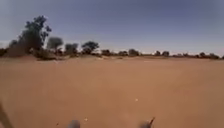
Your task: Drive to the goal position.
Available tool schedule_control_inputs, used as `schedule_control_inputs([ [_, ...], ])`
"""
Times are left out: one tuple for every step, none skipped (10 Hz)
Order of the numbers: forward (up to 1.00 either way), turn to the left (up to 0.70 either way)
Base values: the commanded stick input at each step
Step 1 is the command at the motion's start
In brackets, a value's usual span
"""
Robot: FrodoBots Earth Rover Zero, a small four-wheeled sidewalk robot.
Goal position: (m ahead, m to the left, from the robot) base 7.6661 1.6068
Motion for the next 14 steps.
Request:
schedule_control_inputs([
  [0.7, 0.0],
  [0.7, 0.0],
  [0.7, 0.0],
  [0.7, 0.0],
  [0.7, 0.0],
  [0.7, 0.0],
  [0.7, 0.0],
  [0.7, 0.0],
  [0.7, 0.0],
  [0.7, 0.0],
  [0.7, 0.0],
  [0.7, 0.0],
  [0.7, 0.0],
  [0.7, 0.0],
])
